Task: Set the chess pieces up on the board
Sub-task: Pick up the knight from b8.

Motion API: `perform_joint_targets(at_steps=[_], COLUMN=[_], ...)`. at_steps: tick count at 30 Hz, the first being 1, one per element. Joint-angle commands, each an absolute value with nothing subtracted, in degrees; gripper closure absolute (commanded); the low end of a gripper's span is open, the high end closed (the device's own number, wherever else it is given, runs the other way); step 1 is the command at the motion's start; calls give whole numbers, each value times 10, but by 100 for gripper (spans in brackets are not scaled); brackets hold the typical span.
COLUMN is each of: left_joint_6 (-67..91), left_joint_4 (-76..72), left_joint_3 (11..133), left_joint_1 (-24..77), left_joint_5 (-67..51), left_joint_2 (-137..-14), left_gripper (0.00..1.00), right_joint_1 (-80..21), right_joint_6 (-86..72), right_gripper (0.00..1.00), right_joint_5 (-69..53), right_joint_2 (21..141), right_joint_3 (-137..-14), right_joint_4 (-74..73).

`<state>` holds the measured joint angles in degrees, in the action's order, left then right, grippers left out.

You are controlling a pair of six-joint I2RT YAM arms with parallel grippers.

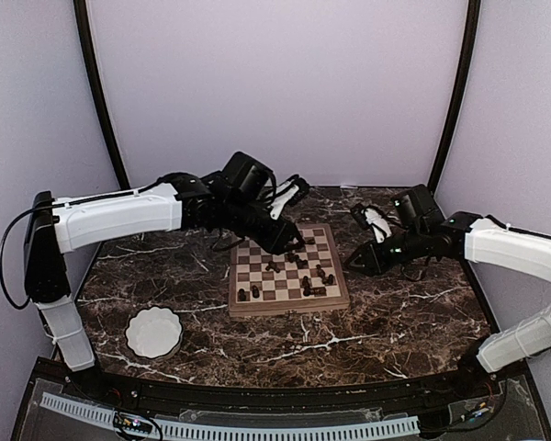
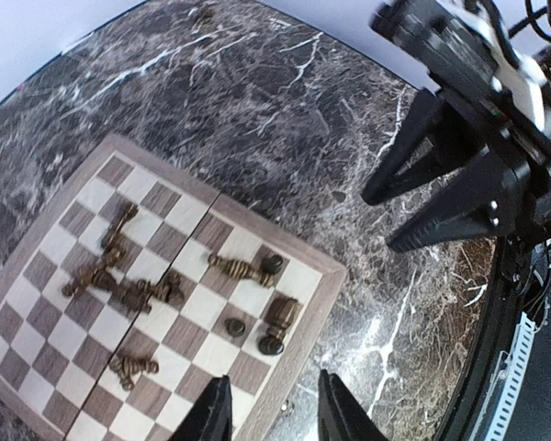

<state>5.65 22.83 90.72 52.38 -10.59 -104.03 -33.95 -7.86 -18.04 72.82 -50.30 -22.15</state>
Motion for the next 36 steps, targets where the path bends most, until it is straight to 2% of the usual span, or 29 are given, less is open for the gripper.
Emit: perform_joint_targets(at_steps=[1,8,16,36], left_joint_6=[148,191,186,186], left_joint_4=[188,170,150,149], left_joint_3=[813,778,773,795], left_joint_1=[480,448,440,431], left_joint_5=[-167,-200,-217,-252], left_joint_2=[-1008,-1004,-1006,-1035], left_gripper=[66,66,66,66], right_joint_1=[-397,-431,-436,-447], right_joint_6=[23,56,77,90], right_gripper=[62,56,52,52], right_joint_5=[-175,-126,-147,-144], right_joint_2=[802,908,973,1020], right_joint_3=[-551,-630,-690,-678], right_joint_4=[-274,-301,-323,-310])
